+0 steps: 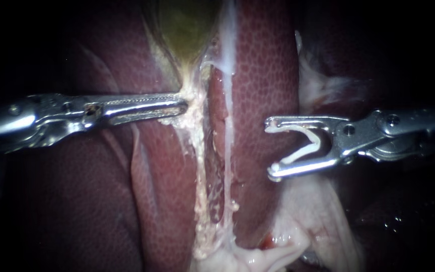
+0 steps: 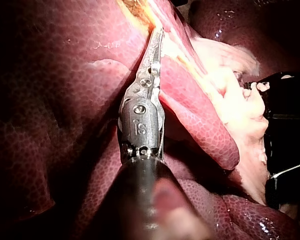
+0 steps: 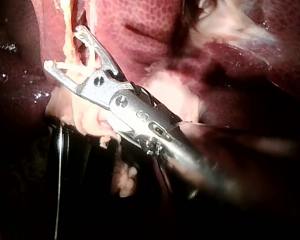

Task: Grabbing gallbladder

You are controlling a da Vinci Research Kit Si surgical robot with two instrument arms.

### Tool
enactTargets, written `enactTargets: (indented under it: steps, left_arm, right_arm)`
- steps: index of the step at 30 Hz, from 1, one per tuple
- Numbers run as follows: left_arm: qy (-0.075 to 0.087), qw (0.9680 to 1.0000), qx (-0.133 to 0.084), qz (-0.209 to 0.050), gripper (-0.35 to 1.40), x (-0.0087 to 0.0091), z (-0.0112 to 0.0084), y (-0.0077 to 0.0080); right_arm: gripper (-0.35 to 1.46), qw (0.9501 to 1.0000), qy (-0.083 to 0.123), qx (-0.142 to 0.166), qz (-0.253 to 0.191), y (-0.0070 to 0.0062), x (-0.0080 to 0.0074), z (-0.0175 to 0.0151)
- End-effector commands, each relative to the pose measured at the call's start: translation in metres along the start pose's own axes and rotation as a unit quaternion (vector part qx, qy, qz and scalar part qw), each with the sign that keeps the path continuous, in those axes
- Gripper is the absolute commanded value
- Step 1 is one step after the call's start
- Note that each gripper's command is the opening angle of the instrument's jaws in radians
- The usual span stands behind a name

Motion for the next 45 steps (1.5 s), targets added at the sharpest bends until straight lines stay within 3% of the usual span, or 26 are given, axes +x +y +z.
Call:
enactTargets:
  steps: [1, 8, 23, 45]
  left_arm:
    - [0.000, 1.0000, 0.000, -0.003, -0.35, -0.0002, -0.0002, -0.0001]
    - [0.001, 0.9999, 0.005, -0.010, -0.35, -0.0027, -0.0023, -0.0001]
    - [-0.048, 0.9984, -0.005, -0.031, -0.35, -0.0092, -0.0085, 0.0003]
    - [-0.051, 0.9983, -0.010, -0.028, -0.35, -0.0090, -0.0088, 0.0003]
  right_arm:
    - [0.58, 1.0000, 0.000, 0.000, 0.000, 0.0000, 0.0000, 0.0000]
    - [0.58, 1.0000, 0.000, 0.000, 0.000, 0.0000, 0.0000, 0.0000]
    - [0.58, 1.0000, 0.000, 0.000, 0.000, 0.0000, 0.0001, 0.0000]
    - [0.58, 1.0000, 0.000, 0.000, 0.000, 0.0000, 0.0001, 0.0000]
